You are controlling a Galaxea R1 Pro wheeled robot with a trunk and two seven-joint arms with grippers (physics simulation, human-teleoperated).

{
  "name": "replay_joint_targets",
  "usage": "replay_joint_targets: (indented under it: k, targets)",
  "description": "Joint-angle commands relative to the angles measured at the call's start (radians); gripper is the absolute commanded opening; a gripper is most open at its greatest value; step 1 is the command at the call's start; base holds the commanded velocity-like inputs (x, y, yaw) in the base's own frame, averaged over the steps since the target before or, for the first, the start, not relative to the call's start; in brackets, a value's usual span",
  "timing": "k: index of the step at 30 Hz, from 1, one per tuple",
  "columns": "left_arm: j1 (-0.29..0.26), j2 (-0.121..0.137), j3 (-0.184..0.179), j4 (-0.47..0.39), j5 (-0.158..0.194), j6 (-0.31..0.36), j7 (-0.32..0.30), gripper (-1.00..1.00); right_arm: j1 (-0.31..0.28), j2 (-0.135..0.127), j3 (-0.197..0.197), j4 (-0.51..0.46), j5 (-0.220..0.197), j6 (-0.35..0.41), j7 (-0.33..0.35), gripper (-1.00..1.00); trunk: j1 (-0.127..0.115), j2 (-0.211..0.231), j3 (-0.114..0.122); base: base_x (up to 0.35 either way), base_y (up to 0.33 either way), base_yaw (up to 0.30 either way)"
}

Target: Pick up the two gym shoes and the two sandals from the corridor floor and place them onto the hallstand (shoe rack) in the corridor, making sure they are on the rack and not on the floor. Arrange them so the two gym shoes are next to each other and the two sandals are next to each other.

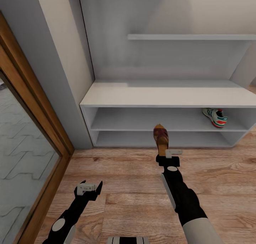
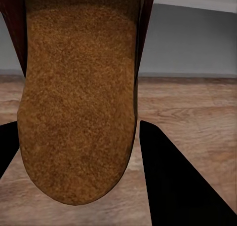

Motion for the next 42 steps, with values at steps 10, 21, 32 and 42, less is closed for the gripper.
replay_joint_targets:
  k: [10,21,32,42]
  targets:
    - [0.081,0.007,0.006,-0.154,0.003,0.008,-0.004,1.00,0.000,-0.014,-0.002,0.003,-0.005,-0.002,-0.001,-1.00,0.000,0.000,0.000,0.000,0.000,0.000]
    - [0.160,0.010,0.039,-0.256,0.004,0.006,-0.006,1.00,0.000,-0.018,-0.002,0.005,-0.006,-0.002,-0.001,-1.00,0.000,0.000,0.000,0.000,0.000,0.000]
    - [0.086,0.015,0.055,-0.292,-0.004,0.009,-0.096,1.00,0.000,-0.019,-0.002,0.007,-0.006,-0.003,0.001,-1.00,0.000,0.000,0.000,0.000,0.000,0.000]
    - [0.006,0.016,0.082,-0.281,-0.006,0.010,-0.413,1.00,0.001,-0.019,-0.002,0.007,-0.006,-0.003,0.002,-1.00,0.000,0.000,0.000,0.000,0.000,0.000]
